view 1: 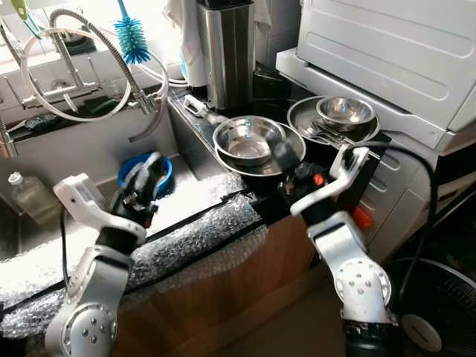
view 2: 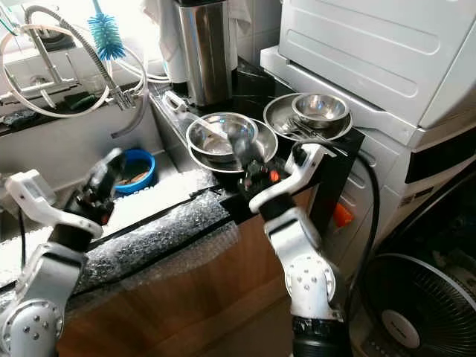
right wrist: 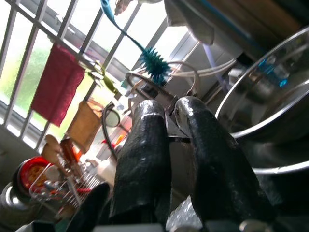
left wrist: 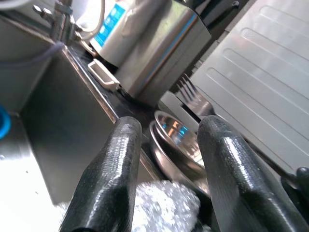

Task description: Kitchen organization

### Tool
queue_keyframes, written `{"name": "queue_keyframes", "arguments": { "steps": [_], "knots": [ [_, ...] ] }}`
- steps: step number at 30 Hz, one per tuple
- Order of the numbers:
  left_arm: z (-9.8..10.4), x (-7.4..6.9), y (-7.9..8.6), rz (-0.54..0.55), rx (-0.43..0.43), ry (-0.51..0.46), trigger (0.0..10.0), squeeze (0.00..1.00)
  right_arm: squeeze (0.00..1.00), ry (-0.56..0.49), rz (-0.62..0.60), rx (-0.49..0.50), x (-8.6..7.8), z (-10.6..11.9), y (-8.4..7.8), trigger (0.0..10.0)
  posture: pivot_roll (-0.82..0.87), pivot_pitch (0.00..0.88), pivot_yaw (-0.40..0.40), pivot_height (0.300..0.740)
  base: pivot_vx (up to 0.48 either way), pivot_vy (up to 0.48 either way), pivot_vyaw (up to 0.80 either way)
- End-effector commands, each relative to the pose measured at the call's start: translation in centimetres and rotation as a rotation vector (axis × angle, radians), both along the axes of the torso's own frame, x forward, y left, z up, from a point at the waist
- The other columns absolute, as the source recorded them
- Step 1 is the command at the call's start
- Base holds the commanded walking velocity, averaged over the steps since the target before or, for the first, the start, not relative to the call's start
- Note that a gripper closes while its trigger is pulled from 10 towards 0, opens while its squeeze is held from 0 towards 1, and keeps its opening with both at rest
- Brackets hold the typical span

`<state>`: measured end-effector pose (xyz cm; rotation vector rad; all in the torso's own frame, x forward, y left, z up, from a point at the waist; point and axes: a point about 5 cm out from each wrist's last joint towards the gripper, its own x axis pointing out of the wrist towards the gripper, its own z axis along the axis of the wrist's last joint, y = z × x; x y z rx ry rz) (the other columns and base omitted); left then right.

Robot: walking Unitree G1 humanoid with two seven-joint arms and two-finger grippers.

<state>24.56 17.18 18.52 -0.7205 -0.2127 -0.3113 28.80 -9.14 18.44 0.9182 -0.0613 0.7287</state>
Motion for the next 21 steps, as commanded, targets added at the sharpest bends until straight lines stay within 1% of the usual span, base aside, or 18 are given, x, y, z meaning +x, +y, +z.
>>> {"name": "queue_keyframes", "arguments": {
  "steps": [1, 2, 4, 6, 10, 14, 18, 21],
  "knots": [
    [0.6, -0.6, -0.5, -0.075, -0.014, -0.026, 10.0, 0.0, 0.0, -0.056, 0.107, 0.025, -1.0, 1.0, 0.8, 10.0, -0.12, 0.0, 0.063, 0.74, 0.0, 0.0, 0.0],
    [0.6, -0.8, -0.7, -0.102, -0.027, -0.033, 10.0, 0.0, 0.0, -0.061, 0.137, 0.032, -1.4, 0.9, 0.8, 10.0, -0.12, 0.0, 0.063, 0.74, 0.0, 0.0, 0.0],
    [0.7, -0.9, -0.8, -0.114, -0.036, -0.036, 10.0, 0.0, 0.0, -0.067, 0.156, 0.043, -1.5, 1.0, 0.7, 10.0, -0.12, 0.0, 0.062, 0.74, 0.0, 0.0, 0.0],
    [0.8, -1.0, -0.9, -0.122, -0.088, -0.046, 10.0, 0.0, 0.0, -0.063, 0.181, 0.093, -1.8, 0.9, 0.5, 10.0, -0.12, 0.0, 0.061, 0.74, 0.0, 0.0, 0.0],
    [0.8, -1.2, -1.4, -0.145, -0.096, -0.046, 10.0, 0.0, 0.0, -0.041, 0.199, 0.149, -2.0, 0.6, 0.0, 10.0, -0.12, 0.0, 0.06, 0.74, 0.0, 0.0, 0.0],
    [0.8, -1.3, -1.4, -0.149, -0.099, -0.044, 10.0, 0.0, 0.0, -0.039, 0.204, 0.152, -2.0, 0.6, 0.0, 10.0, -0.12, 0.0, 0.06, 0.74, 0.0, 0.0, 0.0],
    [1.1, -1.4, -2.3, -0.187, -0.136, -0.059, 10.0, 0.0, 0.0, 0.002, 0.217, 0.143, -2.3, -0.5, -0.1, 10.0, -0.12, 0.017, 0.057, 0.74, 0.0, 0.0, 0.0],
    [1.2, -1.5, -2.6, -0.203, -0.142, -0.064, 10.0, 0.0, 0.0, 0.02, 0.223, 0.132, -2.3, -0.9, 0.0, 10.0, -0.11, 0.017, 0.056, 0.74, 0.0, 0.0, 0.0]
  ]
}}
